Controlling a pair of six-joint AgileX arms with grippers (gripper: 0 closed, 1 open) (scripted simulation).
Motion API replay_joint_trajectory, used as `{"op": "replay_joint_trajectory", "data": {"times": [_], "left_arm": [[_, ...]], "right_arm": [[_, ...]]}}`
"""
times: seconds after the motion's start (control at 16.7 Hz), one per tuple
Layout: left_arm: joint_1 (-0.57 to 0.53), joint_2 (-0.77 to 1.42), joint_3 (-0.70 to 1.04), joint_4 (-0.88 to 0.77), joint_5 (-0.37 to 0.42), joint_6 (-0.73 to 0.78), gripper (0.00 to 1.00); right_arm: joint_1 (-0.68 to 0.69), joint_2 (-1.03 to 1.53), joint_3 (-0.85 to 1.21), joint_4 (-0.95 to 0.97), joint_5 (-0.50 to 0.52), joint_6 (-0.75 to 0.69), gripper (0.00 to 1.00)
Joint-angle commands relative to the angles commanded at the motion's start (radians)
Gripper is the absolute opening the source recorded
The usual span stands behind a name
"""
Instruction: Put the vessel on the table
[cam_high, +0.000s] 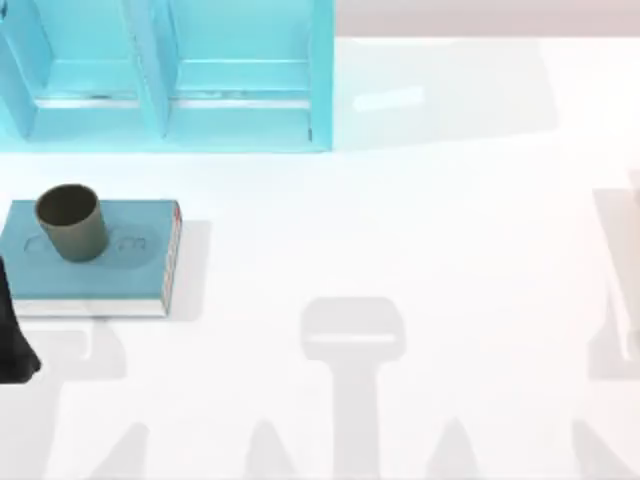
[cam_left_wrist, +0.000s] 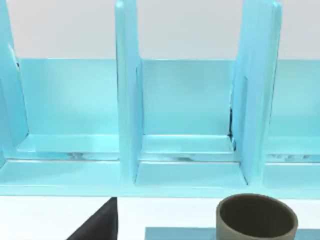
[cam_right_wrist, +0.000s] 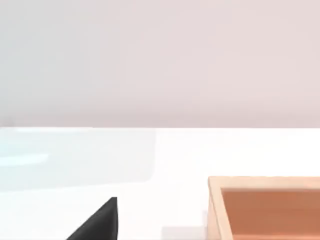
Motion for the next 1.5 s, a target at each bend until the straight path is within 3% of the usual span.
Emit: {"op": "replay_joint_trajectory", "data": {"times": [0.3, 0.54, 1.5], "left_arm": [[-0.007, 0.058, 0.053, -0.048, 0.002, -0.002, 1.0], [-0.023, 0.253, 0.243, -0.209, 0.003, -0.018, 1.0], [-0.141, 1.627, 1.608, -1.215, -0.001, -0.141, 1.0]], "right_arm": [[0.0, 0.0, 0.0, 0.0, 0.0, 0.0, 1.0], [0.0, 0.0, 0.0, 0.0, 0.0, 0.0, 1.0], [0.0, 0.0, 0.0, 0.0, 0.0, 0.0, 1.0]]}}
